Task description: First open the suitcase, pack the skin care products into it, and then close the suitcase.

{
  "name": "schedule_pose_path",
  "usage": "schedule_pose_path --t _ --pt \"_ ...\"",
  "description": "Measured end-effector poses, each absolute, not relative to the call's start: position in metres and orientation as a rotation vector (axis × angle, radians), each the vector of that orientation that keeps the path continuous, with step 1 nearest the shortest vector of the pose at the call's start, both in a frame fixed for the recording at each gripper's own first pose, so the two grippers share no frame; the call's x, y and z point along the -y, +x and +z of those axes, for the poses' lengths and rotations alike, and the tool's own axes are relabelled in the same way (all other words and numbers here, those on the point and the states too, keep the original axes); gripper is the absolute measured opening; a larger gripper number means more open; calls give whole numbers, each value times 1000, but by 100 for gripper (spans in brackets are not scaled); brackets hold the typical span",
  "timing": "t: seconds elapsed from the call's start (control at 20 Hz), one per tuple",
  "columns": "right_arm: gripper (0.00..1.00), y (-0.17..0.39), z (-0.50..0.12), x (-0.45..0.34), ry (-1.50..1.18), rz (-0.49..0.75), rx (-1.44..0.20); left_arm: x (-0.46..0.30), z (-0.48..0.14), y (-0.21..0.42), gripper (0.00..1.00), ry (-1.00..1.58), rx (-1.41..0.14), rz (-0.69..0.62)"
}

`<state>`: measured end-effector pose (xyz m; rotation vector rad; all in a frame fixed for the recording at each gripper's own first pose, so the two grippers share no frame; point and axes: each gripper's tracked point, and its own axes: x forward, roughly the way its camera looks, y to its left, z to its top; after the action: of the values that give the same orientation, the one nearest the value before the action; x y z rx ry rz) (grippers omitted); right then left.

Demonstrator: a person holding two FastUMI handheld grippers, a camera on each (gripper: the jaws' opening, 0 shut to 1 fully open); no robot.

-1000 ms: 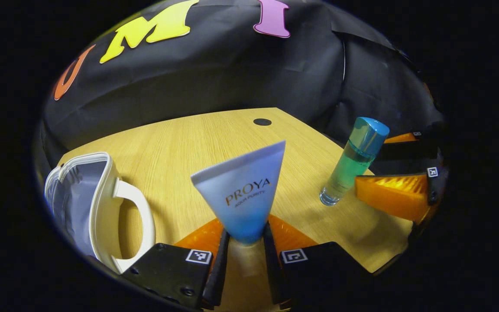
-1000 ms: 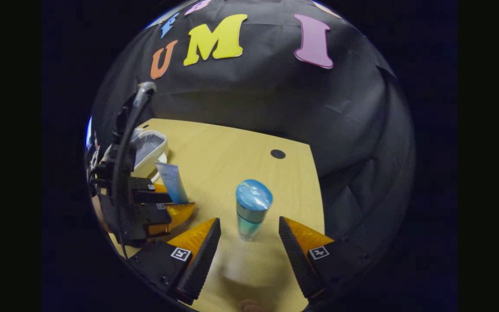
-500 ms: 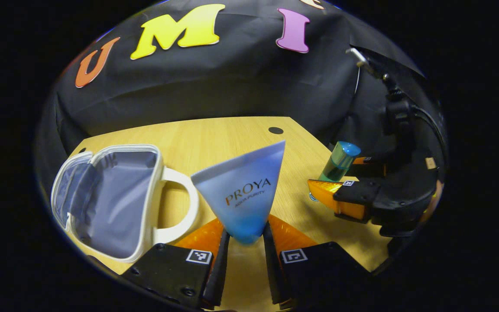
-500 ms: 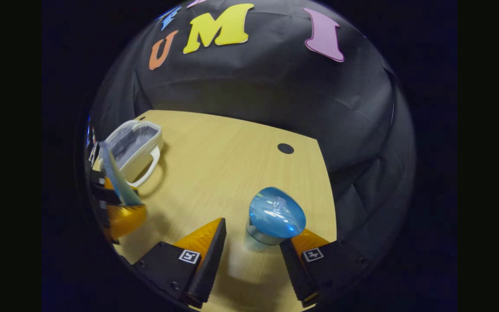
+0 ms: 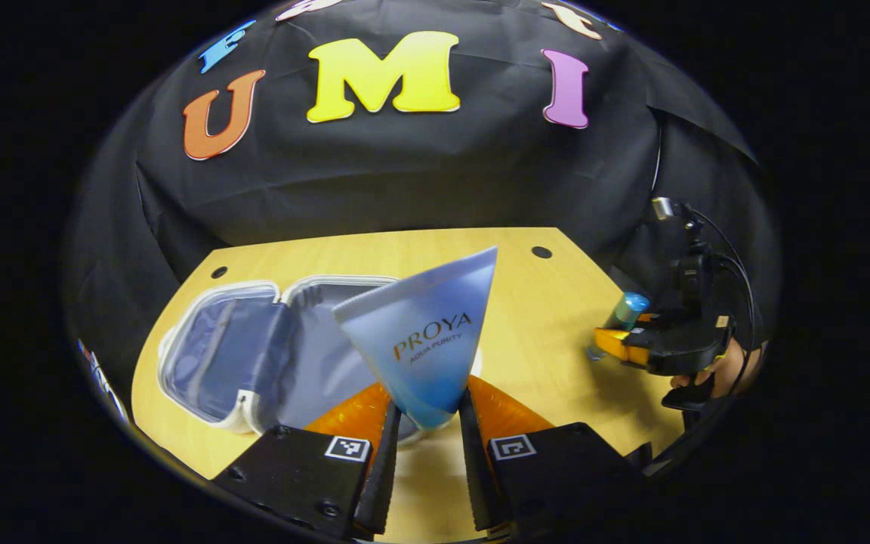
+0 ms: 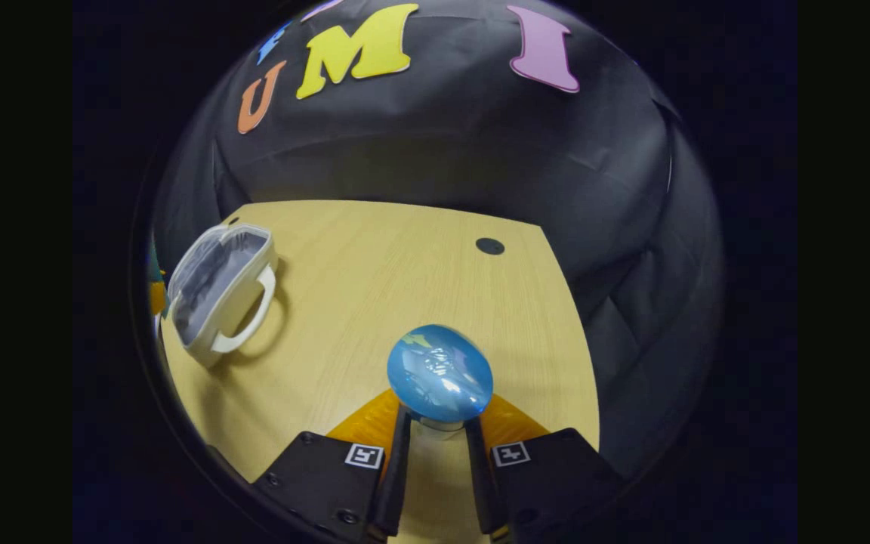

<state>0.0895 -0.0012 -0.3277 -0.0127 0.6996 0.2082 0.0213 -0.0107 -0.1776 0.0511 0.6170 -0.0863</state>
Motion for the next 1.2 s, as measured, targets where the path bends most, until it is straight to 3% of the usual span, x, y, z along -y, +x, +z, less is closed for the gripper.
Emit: schedule_pose_path --t 0.05,0.15,0.2,0.3,0.55,0.6,0.7,0.8,0.85,0.9,1.0,1.1,1.15,1.2 --pt "35 77 -324 -6 3 206 -698 -5 -178 23 43 54 -624 -79" --pt "35 56 -315 -17 3 196 -683 -31 -183 29 43 57 -645 -70" --pt "35 44 -311 -24 0 198 -678 -44 -191 33 48 55 -665 -64" --pt "35 25 -301 -35 9 196 -676 -62 -210 37 44 36 -719 -61" --pt "35 -24 -273 -61 47 141 -672 -90 -269 27 44 1 -923 11" --pt "35 -35 -266 -66 53 142 -672 -90 -278 21 49 -19 -969 17" --pt "35 -54 -253 -68 44 133 -676 -85 -287 14 43 -54 -1027 9" --pt "33 -66 -239 -71 46 130 -670 -90 -293 14 43 -43 -1033 6" --pt "35 -70 -234 -71 50 124 -672 -91 -296 15 48 -42 -1046 5" --pt "35 -72 -230 -72 57 119 -679 -92 -299 13 43 -47 -1068 7" --pt "35 -77 -224 -72 74 106 -683 -96 -306 11 48 -46 -1120 17" --pt "35 -79 -219 -69 55 91 -673 -98 -308 13 43 -27 -1147 11" --pt "35 -80 -217 -67 49 83 -668 -100 -307 13 48 -13 -1155 16" --pt "32 -82 -218 -66 49 78 -671 -100 -310 14 43 -9 -1167 10"
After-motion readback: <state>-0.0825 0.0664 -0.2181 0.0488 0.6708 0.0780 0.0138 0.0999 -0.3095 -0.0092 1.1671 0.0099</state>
